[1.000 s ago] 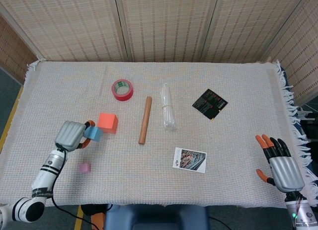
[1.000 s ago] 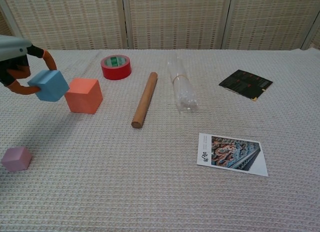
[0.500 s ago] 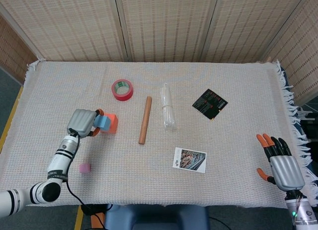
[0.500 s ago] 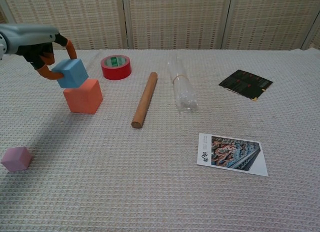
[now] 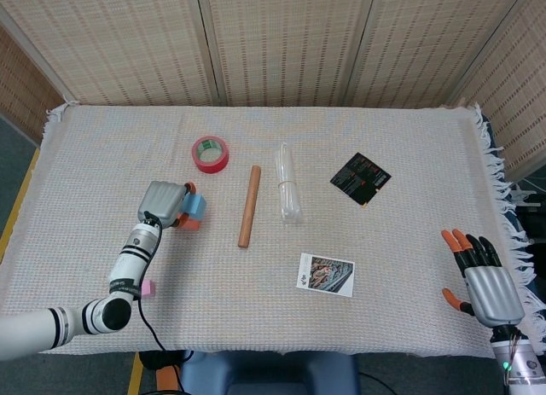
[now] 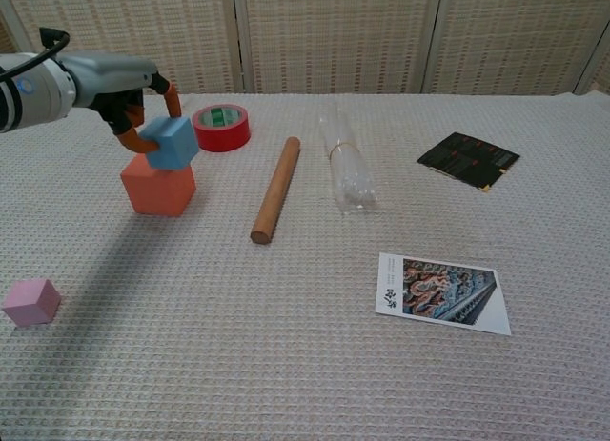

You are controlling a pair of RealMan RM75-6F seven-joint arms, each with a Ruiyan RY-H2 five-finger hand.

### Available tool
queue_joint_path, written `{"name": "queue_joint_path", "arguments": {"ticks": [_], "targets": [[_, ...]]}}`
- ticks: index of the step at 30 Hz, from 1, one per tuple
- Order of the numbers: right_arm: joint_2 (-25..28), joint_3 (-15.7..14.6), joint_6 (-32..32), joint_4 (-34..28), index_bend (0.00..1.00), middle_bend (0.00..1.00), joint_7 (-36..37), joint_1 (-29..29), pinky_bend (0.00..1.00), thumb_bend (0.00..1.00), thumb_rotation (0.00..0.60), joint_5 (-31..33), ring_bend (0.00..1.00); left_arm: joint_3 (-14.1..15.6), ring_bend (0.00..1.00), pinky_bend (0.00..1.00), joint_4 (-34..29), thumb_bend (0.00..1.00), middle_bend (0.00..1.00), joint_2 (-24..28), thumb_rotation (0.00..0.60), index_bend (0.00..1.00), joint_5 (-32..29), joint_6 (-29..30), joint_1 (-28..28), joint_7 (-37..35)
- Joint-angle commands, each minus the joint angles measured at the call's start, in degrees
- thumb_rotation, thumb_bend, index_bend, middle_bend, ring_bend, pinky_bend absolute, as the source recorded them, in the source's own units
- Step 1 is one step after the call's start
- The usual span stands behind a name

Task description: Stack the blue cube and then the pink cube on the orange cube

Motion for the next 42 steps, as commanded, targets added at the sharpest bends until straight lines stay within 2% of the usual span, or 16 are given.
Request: {"name": "queue_joint_path", "arguments": {"ticks": [1,15,24,35,42], "targets": [[0.1,0.0,0.0,0.0,0.0,0.0,0.1,0.0,0.0,0.15,0.6,0.1,0.0,0.2,1.0,1.0,0.9,0.37,1.0,-0.5,0.6,0.54,-0.6,0.4,-0.5,-0.1],[0.2,0.2,-0.2,0.0,0.0,0.0,0.3,0.3,0.0,0.15,0.6,0.2,0.0,2.6,1.0,1.0,4.1,0.37,1.0,-0.6,0.6,0.54,-1.1,1.4,-0.8,-0.3],[0.1,0.2,-0.1,0.0,0.0,0.0,0.1,0.3,0.0,0.15,0.6,0.4,0.0,3.6,1.0,1.0,3.3,0.37,1.0,-0.2,0.6,0.51,-0.9,1.6,-0.8,-0.6],[0.0,0.2,0.1,-0.2,0.0,0.0,-0.3,0.3,0.0,0.16,0.6,0.5,0.0,4.1,1.0,1.0,2.7,0.34,1.0,0.2,0.6,0.28,0.3,2.0,-0.5,-1.8],[-0.2,0.2,0.8,0.0,0.0,0.0,-0.2,0.0,0.0,0.15,0.6,0.1,0.0,4.7,1.0,1.0,2.0,0.33,1.0,0.3,0.6,0.19,1.3,2.7,-0.5,-1.5]]}}
